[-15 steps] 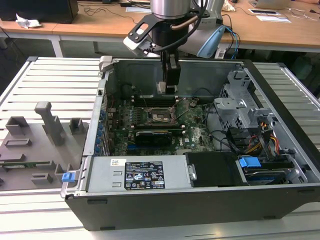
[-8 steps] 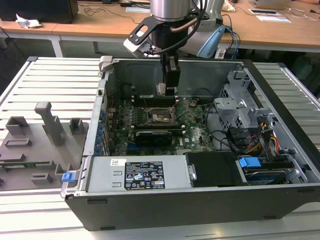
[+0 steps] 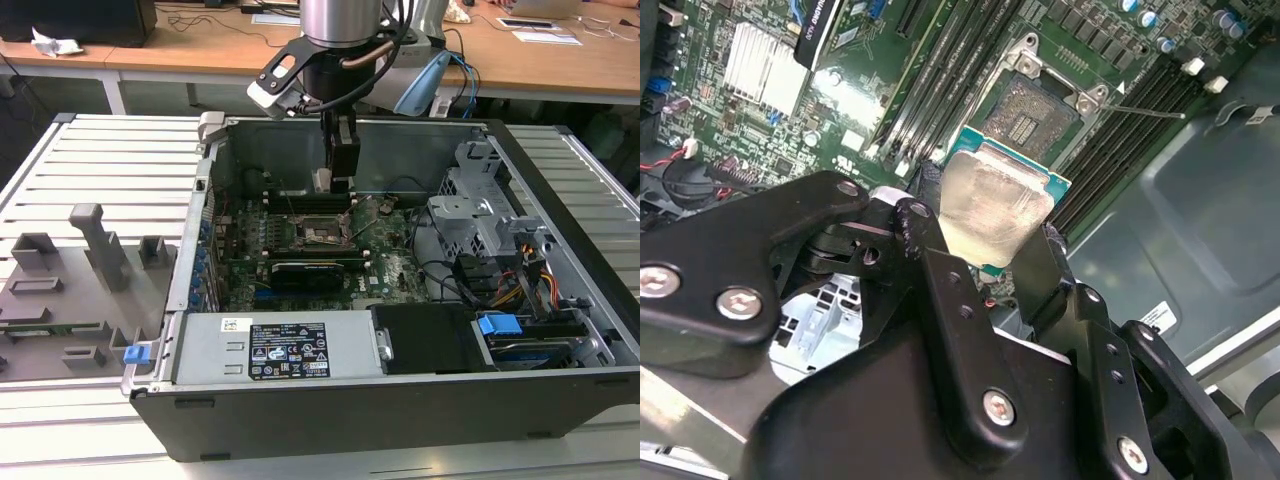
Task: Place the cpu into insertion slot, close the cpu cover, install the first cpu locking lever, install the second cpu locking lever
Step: 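Place the cpu into insertion slot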
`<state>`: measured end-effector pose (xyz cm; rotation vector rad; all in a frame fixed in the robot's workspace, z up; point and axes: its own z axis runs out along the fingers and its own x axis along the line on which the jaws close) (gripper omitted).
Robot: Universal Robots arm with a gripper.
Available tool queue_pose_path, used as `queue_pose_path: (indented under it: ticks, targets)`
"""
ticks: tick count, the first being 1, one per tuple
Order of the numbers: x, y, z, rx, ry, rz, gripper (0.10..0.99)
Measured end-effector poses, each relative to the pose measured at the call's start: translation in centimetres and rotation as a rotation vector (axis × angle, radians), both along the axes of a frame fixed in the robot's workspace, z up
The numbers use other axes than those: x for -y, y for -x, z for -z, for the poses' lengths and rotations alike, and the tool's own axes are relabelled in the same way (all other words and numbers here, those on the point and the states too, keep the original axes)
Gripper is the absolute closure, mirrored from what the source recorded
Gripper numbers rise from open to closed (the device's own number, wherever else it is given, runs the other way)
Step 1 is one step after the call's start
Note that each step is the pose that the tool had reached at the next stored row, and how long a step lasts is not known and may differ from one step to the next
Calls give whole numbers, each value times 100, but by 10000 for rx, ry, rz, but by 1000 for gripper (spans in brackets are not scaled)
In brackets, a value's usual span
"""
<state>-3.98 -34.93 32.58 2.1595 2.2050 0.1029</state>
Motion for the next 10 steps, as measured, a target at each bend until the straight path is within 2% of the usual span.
queue_pose_path:
  ticks: [10]
  targets:
    - [0,0,79,0,0,0,561]
